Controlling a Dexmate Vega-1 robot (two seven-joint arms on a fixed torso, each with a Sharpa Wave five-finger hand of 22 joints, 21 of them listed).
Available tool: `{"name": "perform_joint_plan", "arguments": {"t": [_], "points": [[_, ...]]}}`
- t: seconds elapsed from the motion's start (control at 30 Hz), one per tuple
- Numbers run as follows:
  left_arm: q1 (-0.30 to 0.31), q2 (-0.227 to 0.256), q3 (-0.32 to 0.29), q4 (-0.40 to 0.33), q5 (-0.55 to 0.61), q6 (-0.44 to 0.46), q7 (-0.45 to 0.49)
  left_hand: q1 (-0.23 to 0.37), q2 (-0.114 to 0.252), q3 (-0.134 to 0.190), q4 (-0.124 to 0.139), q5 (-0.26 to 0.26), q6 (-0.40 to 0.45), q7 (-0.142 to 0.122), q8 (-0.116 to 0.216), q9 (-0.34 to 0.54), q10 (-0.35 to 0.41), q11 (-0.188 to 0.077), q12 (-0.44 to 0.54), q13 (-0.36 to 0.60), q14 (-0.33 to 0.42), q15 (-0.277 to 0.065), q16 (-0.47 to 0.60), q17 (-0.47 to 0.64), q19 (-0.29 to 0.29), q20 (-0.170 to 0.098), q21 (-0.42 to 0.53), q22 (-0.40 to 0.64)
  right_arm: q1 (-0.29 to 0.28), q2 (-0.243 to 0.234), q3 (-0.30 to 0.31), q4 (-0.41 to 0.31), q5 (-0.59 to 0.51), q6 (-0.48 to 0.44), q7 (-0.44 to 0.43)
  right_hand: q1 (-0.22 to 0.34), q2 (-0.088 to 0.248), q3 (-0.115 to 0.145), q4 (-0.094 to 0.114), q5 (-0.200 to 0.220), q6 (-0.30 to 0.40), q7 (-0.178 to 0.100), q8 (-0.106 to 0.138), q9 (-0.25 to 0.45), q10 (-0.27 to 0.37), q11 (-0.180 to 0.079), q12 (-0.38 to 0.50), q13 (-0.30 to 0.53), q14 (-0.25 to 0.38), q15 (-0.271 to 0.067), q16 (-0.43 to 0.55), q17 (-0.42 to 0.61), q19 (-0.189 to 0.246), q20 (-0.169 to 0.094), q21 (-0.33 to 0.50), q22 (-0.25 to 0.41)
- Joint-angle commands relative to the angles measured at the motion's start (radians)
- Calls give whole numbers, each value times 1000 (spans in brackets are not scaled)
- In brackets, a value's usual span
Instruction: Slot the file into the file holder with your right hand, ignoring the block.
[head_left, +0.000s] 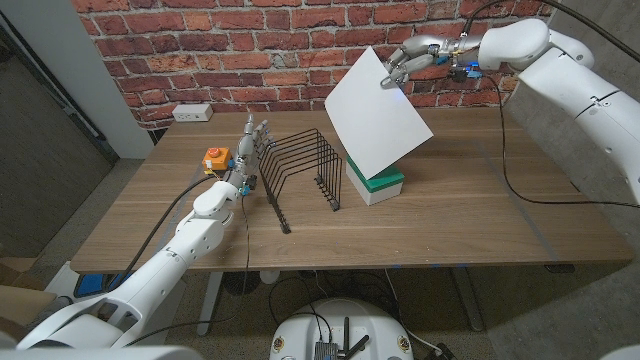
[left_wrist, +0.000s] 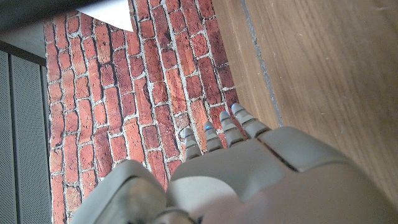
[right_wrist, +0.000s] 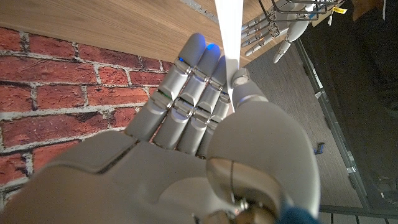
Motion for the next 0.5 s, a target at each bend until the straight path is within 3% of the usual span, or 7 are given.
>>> {"name": "perform_joint_plan", "arguments": {"t": [0.03, 0.5], "points": [[0, -1, 0, 0, 1, -1, 0, -7, -3, 5, 1, 2, -1, -5, 3, 5, 2, -9, 3, 5, 11, 1, 6, 2, 9, -2, 2, 5, 28, 8, -9, 4, -28, -14, 7, 19, 4, 11, -1, 5, -9, -1, 1, 3, -13, -8, -6, 8, -11, -1, -2, 6, -8, -6, 8, 3], [-1, -1, 0, 1, 0, 0, 0, -7, -4, 6, 1, 2, -1, -5, 2, 5, 2, -10, 3, 5, 10, 1, 6, 2, 9, 0, 2, 5, 61, 22, -24, 40, -49, 34, 37, 87, -6, 33, -21, 14, -36, -15, -5, 8, -34, -16, -14, 17, -46, -8, -10, 17, -48, -7, 6, 5]]}}
